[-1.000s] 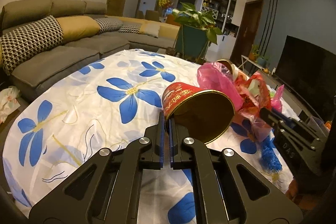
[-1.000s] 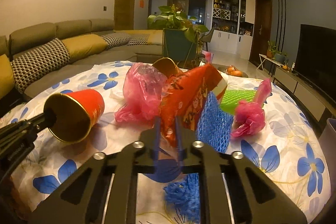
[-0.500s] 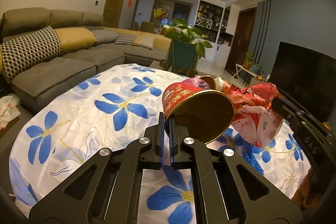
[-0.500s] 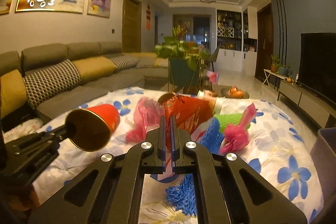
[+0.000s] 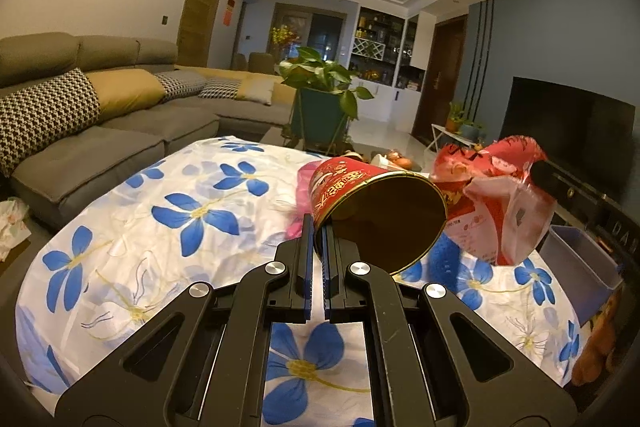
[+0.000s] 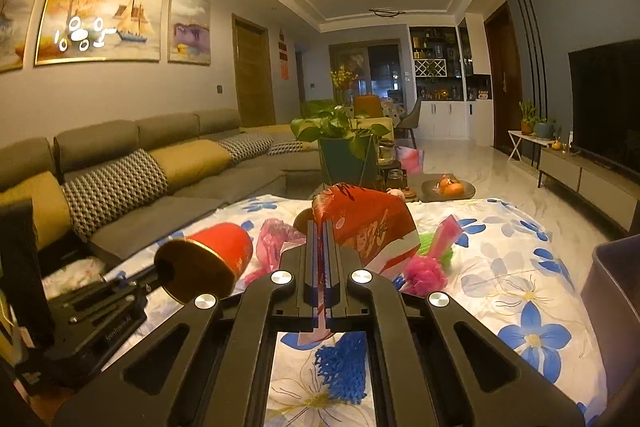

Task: Collect trash
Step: 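Carry the red cup and red snack bag over the grey bin with both tools, then open the left tool over the grey bin while the right tool opens too, then move both tools back over the trash on the table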

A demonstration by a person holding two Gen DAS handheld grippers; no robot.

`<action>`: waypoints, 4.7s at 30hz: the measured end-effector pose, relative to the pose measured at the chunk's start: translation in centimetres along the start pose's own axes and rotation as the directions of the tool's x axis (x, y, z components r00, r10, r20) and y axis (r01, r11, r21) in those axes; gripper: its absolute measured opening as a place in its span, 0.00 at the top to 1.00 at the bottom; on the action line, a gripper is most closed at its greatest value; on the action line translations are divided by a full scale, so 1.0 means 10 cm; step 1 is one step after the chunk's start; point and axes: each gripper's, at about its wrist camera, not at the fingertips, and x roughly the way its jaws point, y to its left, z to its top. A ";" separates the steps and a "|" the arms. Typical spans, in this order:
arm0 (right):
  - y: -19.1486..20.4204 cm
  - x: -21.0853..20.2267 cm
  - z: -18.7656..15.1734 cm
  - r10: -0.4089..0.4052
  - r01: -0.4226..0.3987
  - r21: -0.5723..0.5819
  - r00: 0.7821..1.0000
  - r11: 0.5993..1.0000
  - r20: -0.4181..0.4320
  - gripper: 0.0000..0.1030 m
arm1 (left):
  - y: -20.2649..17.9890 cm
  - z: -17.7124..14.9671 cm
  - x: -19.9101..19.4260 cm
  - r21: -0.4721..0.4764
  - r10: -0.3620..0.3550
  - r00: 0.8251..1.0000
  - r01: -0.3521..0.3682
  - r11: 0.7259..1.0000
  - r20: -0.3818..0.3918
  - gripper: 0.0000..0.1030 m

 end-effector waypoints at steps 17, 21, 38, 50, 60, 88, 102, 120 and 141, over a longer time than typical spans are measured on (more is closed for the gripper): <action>-0.41 -0.33 0.14 -0.083 0.082 0.014 0.995 0.997 0.062 0.98 | -0.63 0.11 0.05 0.097 -0.098 0.995 0.096 0.991 0.008 0.97; -0.56 -0.42 0.13 -0.114 0.113 0.024 0.991 0.993 0.068 0.98 | -0.88 0.16 0.09 0.122 -0.134 0.991 0.132 0.984 0.011 0.97; -1.62 -1.16 0.14 -0.382 0.372 0.095 0.917 0.923 0.118 0.98 | -2.55 0.22 0.28 0.263 -0.384 0.923 0.373 0.890 -0.012 0.97; -2.35 -1.55 0.02 -0.541 0.519 0.181 0.833 0.836 0.112 0.98 | -3.47 0.01 0.51 0.292 -0.500 0.863 0.498 0.816 -0.072 0.97; -2.58 -1.51 -0.06 -0.577 0.556 0.194 0.813 0.809 0.077 0.98 | -3.79 -0.16 0.69 0.294 -0.529 0.841 0.538 0.790 -0.117 0.97; -2.86 -1.42 -0.16 -0.600 0.583 0.223 0.800 0.781 0.014 0.98 | -4.12 -0.39 0.89 0.307 -0.553 0.814 0.579 0.755 -0.176 0.97; -2.96 -1.37 -0.22 -0.610 0.595 0.239 0.792 0.767 -0.014 0.84 | -4.22 -0.49 0.96 0.306 -0.554 0.806 0.591 0.746 -0.206 0.96; -2.83 -1.54 -0.34 -0.673 0.649 0.263 0.740 0.714 0.004 0.28 | -3.80 -0.44 0.89 0.280 -0.488 0.859 0.513 0.812 -0.156 0.24; -1.78 -0.99 -0.41 -0.558 0.547 0.175 0.830 0.819 0.018 0.08 | -2.00 -0.19 0.66 0.164 -0.143 0.987 0.155 0.974 -0.079 0.16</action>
